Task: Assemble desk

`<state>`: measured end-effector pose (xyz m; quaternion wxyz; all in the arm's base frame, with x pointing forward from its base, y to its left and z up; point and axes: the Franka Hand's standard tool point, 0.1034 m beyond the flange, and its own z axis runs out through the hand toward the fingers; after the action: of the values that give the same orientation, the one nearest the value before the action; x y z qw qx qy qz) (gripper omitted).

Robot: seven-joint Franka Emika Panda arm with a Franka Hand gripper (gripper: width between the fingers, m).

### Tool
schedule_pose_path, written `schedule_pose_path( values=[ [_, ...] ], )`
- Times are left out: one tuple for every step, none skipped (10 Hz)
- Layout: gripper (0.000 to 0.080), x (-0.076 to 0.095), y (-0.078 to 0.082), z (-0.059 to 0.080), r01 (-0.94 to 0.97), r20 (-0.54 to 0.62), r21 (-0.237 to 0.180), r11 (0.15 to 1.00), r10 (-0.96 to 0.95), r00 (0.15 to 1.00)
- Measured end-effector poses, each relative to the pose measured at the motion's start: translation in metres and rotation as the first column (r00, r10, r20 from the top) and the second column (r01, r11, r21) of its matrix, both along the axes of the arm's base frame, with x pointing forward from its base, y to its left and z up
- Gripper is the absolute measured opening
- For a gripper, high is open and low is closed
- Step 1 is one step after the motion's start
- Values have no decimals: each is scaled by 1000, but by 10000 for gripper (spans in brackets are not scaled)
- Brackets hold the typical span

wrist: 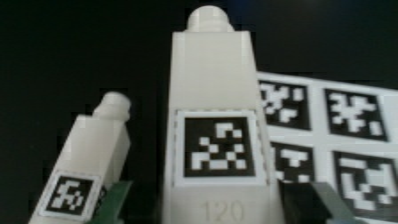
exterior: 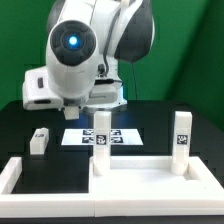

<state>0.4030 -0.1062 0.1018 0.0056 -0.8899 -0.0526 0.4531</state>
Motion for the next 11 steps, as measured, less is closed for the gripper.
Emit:
schedule_pose_path(
  values=[
    [290,0,-1,-3,-1,5,1,1000,1,1000],
    [290,4,-2,-4,-4,35,1,1000,4,999],
    [290,11,-1,-6,-7,105,6,1000,6,994],
    [290,15,5,1,1,175,4,1000,-1,985],
    [290,24,31,27,45,221,-21,999,-39,974],
    [290,41,56,48,45,291,-26,999,-36,956],
    [290,58,75,60,81,363,-36,996,-62,930],
    [290,75,82,75,91,402,-43,995,-66,913],
    [290,96,81,74,78,531,-25,997,-53,845],
    [290,87,83,72,80,584,-7,997,-61,810],
    [290,86,83,72,80,637,6,997,-65,768]
  ],
)
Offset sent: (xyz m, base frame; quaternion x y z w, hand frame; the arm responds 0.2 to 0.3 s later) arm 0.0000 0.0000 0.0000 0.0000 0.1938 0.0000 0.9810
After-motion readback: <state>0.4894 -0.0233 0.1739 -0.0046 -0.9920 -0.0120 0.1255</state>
